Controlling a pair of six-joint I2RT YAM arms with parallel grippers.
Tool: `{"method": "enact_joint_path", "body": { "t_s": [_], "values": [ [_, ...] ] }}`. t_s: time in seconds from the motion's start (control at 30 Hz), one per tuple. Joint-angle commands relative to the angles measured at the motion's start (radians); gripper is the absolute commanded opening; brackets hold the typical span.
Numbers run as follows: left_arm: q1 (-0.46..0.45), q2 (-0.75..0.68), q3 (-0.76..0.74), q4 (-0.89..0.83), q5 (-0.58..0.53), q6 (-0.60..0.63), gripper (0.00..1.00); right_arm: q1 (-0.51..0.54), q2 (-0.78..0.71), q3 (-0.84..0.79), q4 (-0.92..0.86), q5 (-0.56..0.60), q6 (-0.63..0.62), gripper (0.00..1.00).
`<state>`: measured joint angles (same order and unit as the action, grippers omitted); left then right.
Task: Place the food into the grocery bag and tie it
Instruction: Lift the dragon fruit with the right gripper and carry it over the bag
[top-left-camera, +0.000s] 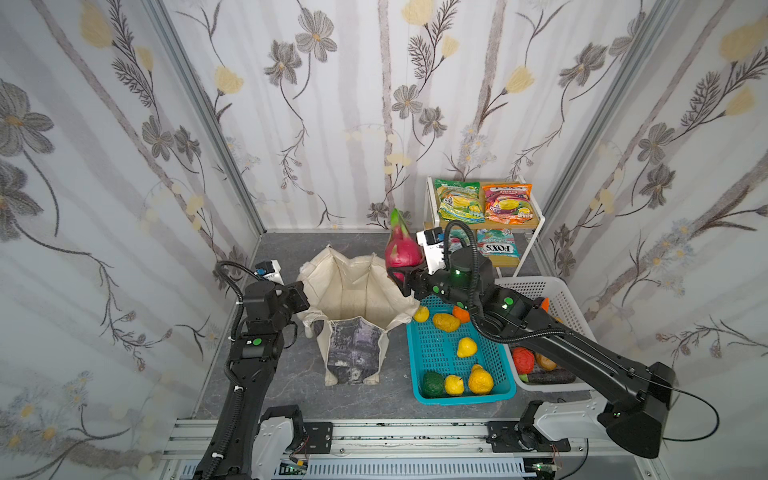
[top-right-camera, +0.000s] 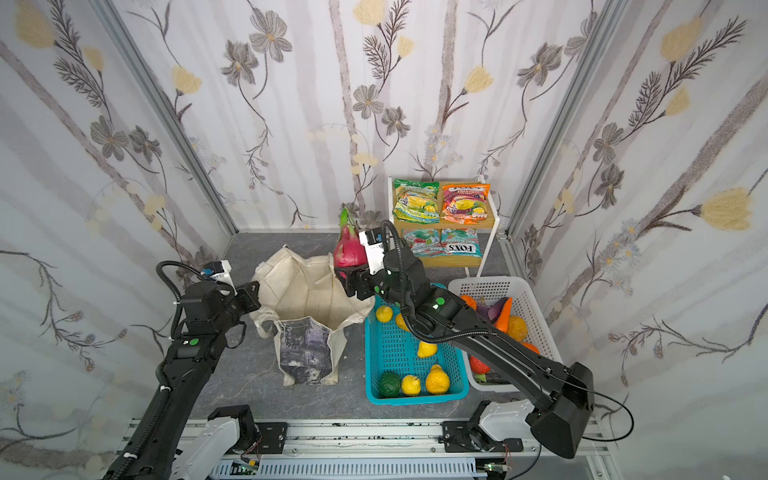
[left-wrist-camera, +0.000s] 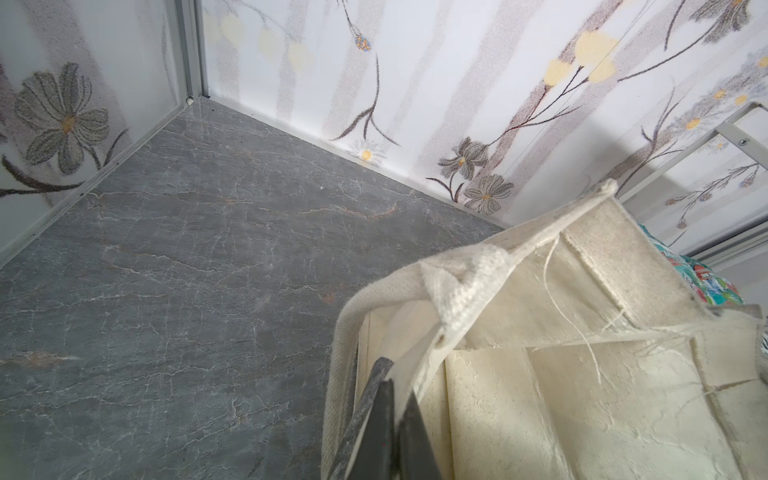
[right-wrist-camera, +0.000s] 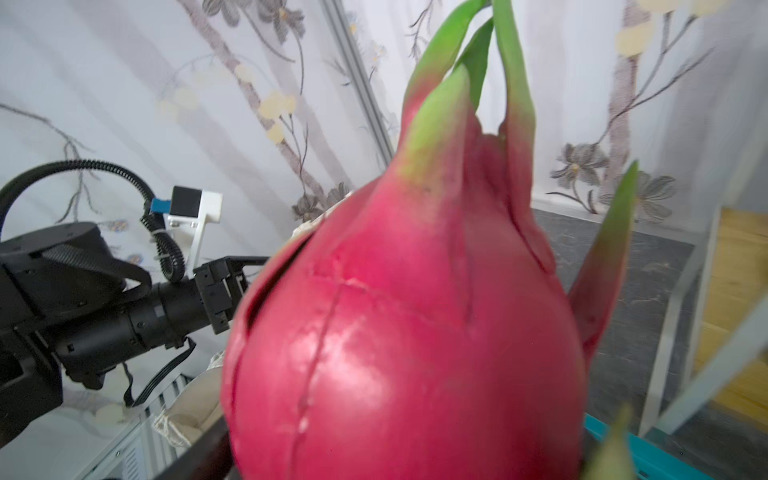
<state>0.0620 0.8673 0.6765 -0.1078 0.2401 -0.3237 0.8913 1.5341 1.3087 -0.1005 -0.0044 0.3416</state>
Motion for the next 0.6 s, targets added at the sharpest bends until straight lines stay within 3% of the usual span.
{"method": "enact_joint_path", "body": {
  "t_s": [0.0,0.33,0.57],
  "values": [
    [0.000,-0.003,-0.005,0.051,0.016,-0.007,0.00,0.021,0.105,0.064,0.002,-0.037,-0.044,0.79],
    [0.001,-0.033,-0.012,0.065,0.026,-0.011,0.00,0.054,0.402,0.257,0.000,-0.100,-0.044,0.79],
    [0.001,-0.042,-0.014,0.076,0.026,-0.020,0.00,0.077,0.499,0.304,-0.089,0.079,-0.066,0.78]
  ]
}}
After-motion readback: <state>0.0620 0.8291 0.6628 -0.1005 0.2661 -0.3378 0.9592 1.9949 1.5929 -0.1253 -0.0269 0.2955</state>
